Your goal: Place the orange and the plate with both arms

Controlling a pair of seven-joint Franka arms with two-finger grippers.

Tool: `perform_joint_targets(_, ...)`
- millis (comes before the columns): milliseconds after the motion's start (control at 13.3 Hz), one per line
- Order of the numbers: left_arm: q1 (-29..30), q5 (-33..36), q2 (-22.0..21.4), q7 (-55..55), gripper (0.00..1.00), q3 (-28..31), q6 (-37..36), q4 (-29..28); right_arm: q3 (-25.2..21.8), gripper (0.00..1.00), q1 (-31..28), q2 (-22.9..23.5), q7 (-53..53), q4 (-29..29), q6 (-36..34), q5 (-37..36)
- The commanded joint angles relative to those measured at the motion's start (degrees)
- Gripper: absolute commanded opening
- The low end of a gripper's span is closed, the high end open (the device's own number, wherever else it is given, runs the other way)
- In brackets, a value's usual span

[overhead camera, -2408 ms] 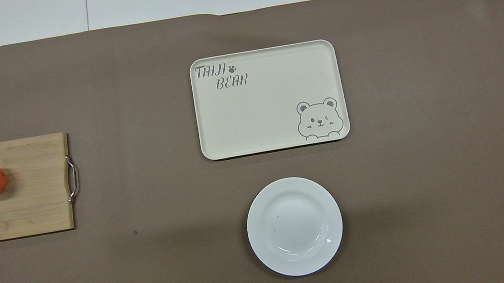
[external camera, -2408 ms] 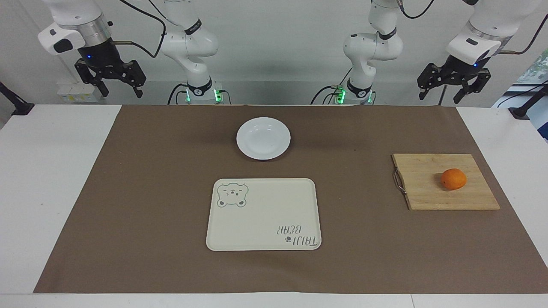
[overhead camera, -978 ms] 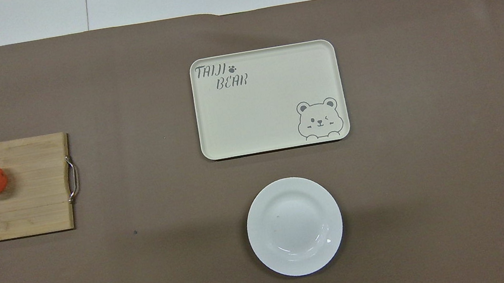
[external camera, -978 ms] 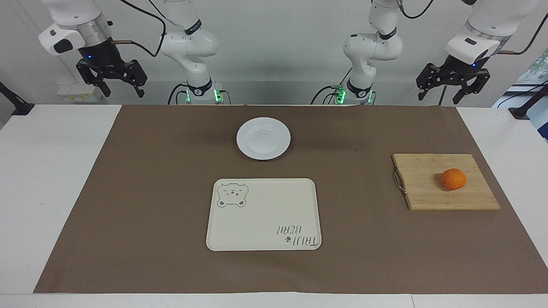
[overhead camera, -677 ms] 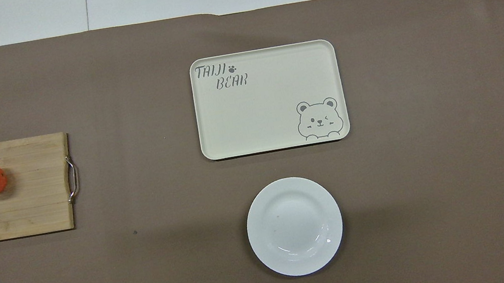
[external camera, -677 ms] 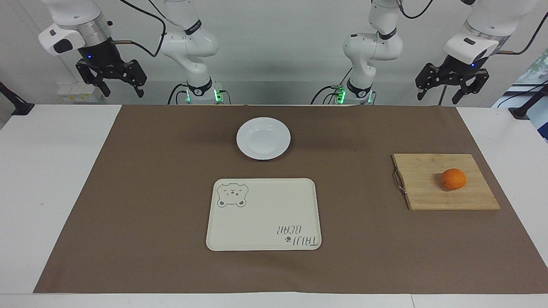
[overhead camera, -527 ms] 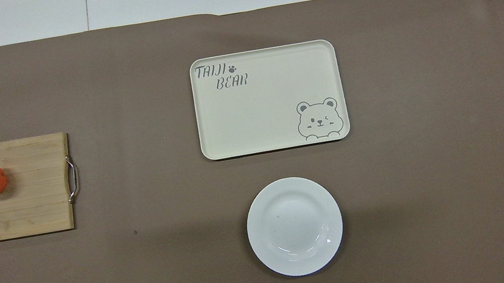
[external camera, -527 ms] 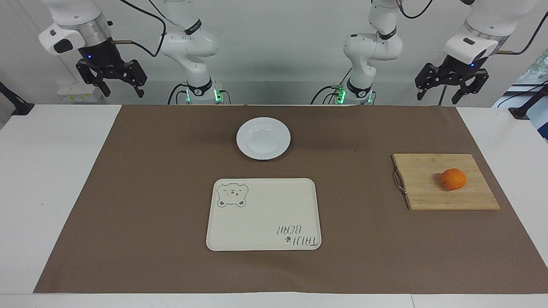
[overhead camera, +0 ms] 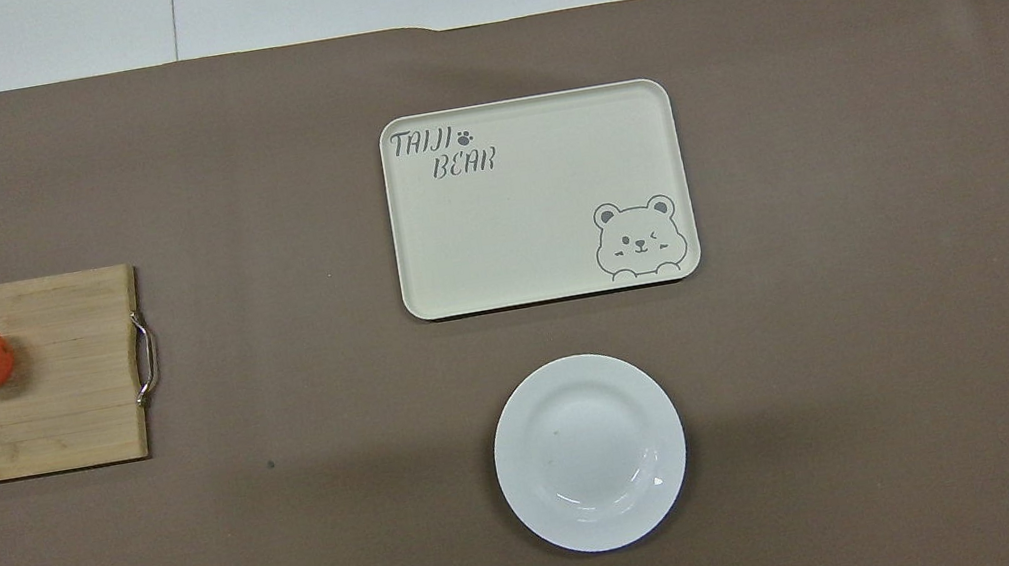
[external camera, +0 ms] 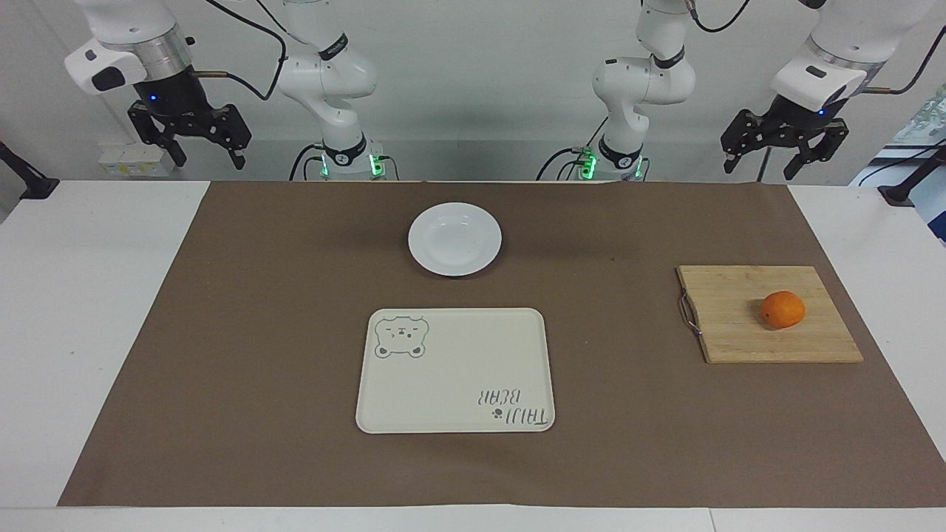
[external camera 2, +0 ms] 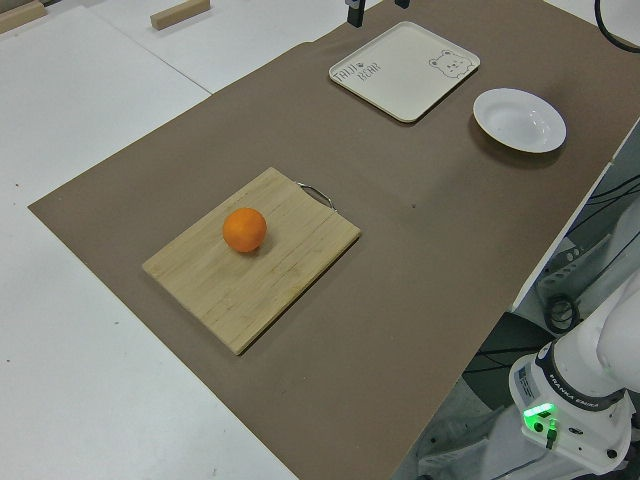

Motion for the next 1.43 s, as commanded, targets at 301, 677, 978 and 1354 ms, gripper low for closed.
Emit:
perform_joint_targets(301,0.06,-0.51,-0.71,0.25,1.00,0.06,0.01,-0.46,0.40,1.00,-0.09,-1.22,0.69,-1.18,0.41,-0.43)
perform_joint_targets(677,2.51,-0.60,-1.41,1.13,1.00,0.24,12.47,-6.07,0.40,1.00,-0.09,-1.22,0.60,-1.18,0.41,-0.43)
perform_joint_targets(978,7.70,-0.69,0.60,12.09,1.00,0.24,20.73,-11.08,0.40,1.00,-0.09,-1.22,0.60,-1.18,0.33,-0.43)
perform_joint_targets(1354,12.98,-0.95,8.41,22.48,1.00,0.24,29.09,-11.45,0.40,1.00,-0.09,-1.22,0.60,-1.18,0.32,-0.43)
